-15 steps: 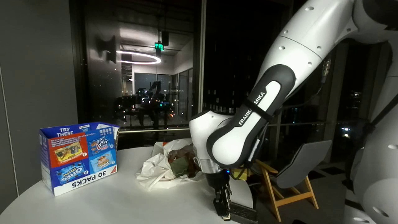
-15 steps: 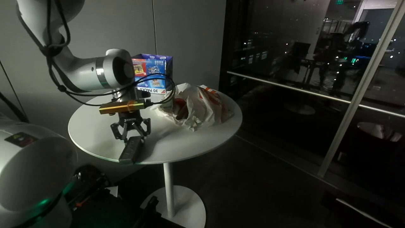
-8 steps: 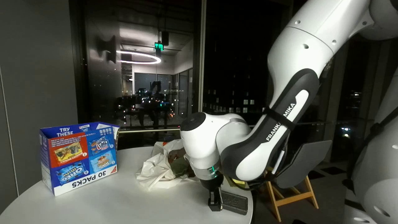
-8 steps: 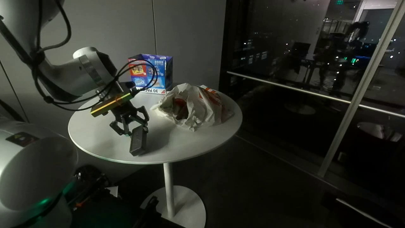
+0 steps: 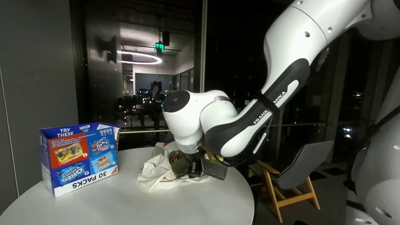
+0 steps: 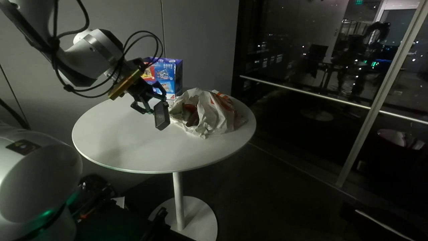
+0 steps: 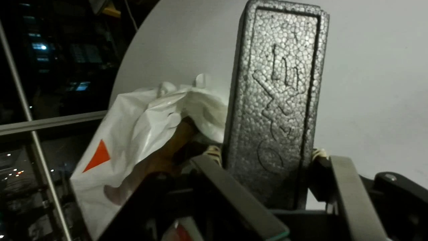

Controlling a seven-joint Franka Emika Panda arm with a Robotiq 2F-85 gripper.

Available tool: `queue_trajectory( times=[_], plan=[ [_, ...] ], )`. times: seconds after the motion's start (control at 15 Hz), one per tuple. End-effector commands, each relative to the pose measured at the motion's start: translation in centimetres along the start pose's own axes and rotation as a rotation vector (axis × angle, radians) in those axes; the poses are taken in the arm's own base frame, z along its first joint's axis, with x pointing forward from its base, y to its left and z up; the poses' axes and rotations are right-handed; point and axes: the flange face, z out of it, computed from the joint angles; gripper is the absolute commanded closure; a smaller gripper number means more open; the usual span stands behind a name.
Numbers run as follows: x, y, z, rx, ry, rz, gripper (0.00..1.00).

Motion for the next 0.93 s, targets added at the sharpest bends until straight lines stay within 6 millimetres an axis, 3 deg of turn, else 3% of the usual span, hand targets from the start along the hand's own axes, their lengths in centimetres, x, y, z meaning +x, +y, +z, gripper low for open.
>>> queue_trajectory(
  times=[0.0, 0.13, 0.33, 0.87],
  plan=[
    [3.5, 1.6, 0.7, -0.062, 0.034, -0.003, 0.64],
    [4.8, 1.3, 1.5, -0.029, 0.059, -0.024, 0.64],
    [5.9, 1.8, 4.3, 0.027, 0.029, -0.010, 0.64],
    [7.8, 4.7, 6.7, -0.165, -0.050, 0.012, 0.64]
  ],
)
